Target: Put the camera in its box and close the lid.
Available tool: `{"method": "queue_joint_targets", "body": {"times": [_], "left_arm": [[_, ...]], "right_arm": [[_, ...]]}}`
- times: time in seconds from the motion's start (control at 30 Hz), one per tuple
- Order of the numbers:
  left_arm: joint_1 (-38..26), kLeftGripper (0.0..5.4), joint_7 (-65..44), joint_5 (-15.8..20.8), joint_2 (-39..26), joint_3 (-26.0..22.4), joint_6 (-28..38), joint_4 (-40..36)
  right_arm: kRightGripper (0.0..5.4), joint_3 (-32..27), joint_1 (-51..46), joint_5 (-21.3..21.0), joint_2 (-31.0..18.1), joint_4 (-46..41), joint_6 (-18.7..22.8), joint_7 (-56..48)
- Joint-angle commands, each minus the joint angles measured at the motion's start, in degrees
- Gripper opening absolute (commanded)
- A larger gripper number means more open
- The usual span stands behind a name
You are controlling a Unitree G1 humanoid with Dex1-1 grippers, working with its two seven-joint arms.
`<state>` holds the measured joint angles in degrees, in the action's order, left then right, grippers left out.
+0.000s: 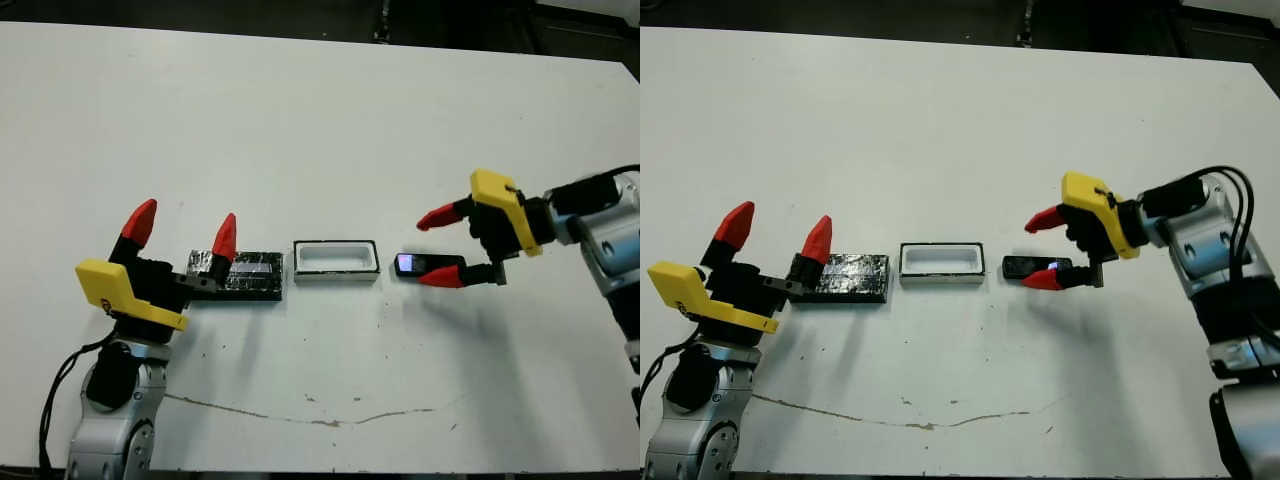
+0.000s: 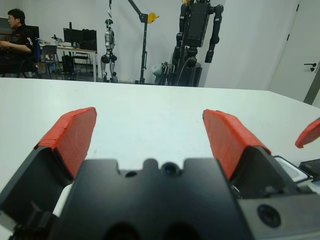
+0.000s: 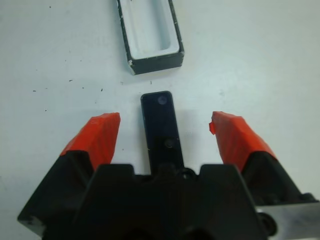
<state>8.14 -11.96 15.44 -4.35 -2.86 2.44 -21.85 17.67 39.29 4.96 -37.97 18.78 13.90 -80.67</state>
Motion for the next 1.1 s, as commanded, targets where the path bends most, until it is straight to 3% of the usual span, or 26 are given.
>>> {"method": "queue_joint_targets", "body": {"times": [0.03,0.27,0.37,0.83,1.1], "left_arm": [[0.68,5.40,-0.47,0.40,-0.31,0.19,-0.66,-0.01],[0.72,5.40,-0.41,0.09,-0.57,0.16,-1.10,-0.32],[0.65,5.40,-0.41,0.09,-0.49,0.12,-0.91,-0.20],[0.71,5.40,-0.79,1.24,-0.53,0.11,-1.18,-0.20],[0.88,5.40,-0.59,1.25,-0.39,0.15,-1.54,-0.53]], "right_arm": [[4.79,0.64,-1.75,-0.91,-0.62,-1.30,0.27,0.34],[5.38,1.67,-2.36,-0.98,-0.32,-1.54,-2.17,-1.26],[5.17,2.13,-2.56,-1.43,-0.44,-1.83,-1.86,-1.02],[3.20,1.29,-5.76,-1.80,0.38,-1.17,-6.33,1.41],[2.02,1.09,-7.05,-2.23,-0.18,-4.40,-4.34,4.02]]}}
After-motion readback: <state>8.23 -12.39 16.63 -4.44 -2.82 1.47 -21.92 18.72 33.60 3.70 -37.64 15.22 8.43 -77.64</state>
